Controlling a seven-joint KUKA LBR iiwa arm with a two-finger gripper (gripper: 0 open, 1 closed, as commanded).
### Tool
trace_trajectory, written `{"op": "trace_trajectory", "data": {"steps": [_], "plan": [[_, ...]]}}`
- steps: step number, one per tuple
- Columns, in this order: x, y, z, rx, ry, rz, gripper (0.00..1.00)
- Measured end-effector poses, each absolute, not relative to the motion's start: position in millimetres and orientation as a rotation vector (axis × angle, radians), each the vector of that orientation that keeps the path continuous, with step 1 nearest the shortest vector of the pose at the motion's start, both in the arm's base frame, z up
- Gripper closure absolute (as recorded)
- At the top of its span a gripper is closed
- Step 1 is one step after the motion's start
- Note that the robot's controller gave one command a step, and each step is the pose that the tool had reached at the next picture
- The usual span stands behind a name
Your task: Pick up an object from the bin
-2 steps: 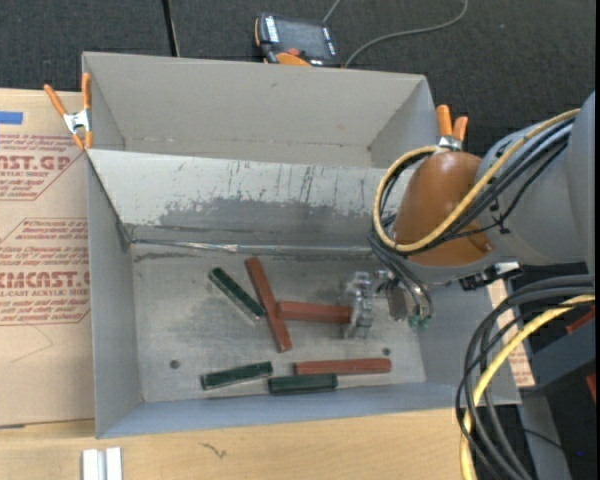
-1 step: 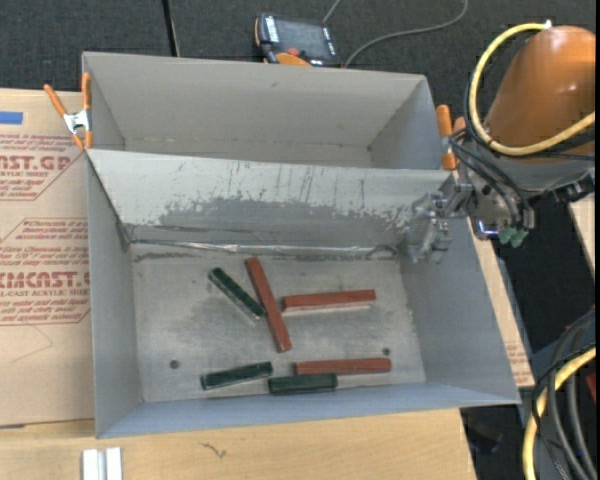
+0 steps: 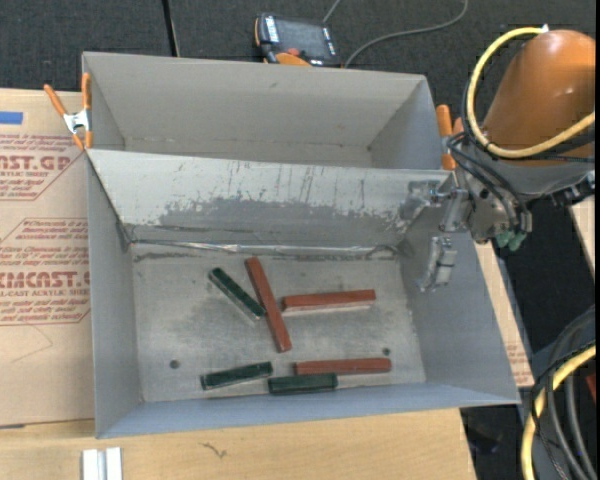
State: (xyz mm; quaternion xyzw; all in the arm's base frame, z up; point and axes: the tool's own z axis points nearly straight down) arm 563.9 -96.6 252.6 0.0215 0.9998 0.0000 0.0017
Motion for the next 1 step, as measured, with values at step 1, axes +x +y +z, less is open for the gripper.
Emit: {"op": "trace_trajectory", "data": {"steps": [1], "plan": [[571.5, -92.0, 162.1, -0.938, 2.999, 0.003, 0.00]]}}
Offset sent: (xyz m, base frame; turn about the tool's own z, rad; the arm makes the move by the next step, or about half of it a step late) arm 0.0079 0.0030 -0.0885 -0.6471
